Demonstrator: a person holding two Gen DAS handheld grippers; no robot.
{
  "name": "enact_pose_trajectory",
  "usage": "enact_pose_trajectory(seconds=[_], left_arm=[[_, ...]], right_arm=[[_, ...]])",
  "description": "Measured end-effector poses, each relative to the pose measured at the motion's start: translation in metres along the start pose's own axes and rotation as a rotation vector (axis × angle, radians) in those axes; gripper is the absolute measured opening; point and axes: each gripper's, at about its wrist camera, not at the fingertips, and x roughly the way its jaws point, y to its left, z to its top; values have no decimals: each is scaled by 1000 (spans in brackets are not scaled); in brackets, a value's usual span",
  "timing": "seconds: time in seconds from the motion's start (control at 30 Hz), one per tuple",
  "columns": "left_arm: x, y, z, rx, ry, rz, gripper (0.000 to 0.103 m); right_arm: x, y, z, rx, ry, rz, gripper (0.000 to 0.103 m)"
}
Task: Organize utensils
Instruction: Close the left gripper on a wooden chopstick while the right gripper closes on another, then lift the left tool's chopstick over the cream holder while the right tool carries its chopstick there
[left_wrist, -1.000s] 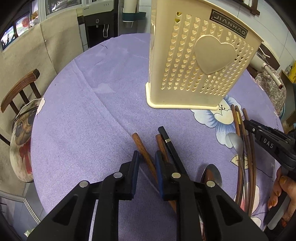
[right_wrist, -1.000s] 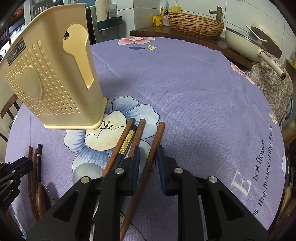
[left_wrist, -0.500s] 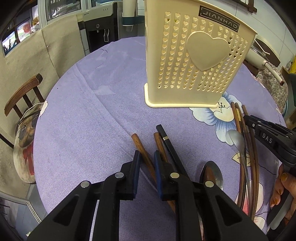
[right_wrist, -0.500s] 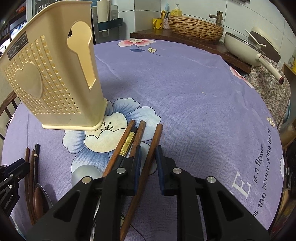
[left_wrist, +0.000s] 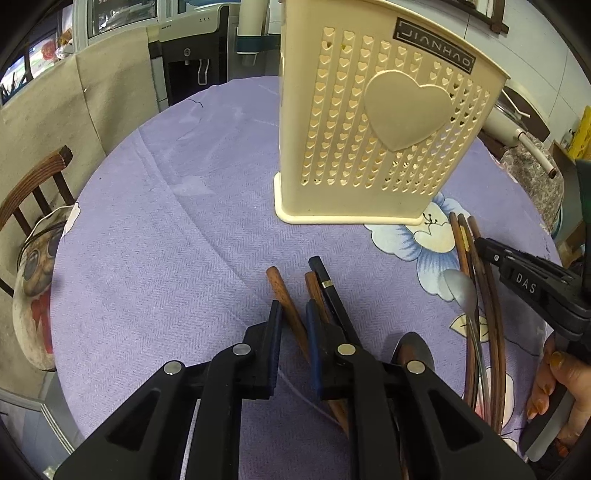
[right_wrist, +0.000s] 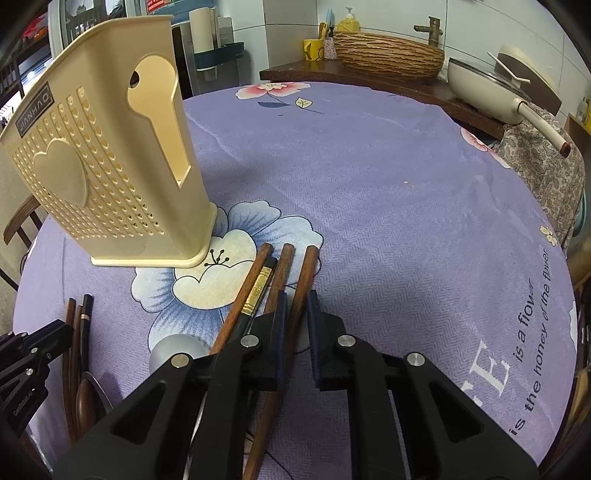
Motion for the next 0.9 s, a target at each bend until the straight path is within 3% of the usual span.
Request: enact_pose_trajectory(seconds=[0.2,0.9], left_arm=[[-1,5,3,-20,-12,-33,7],[-44,11,26,-43,-153,-99,7]], right_arm=[[0,-6,2,33,-7,46,11],[-52,-24,11,125,-154,220,8]])
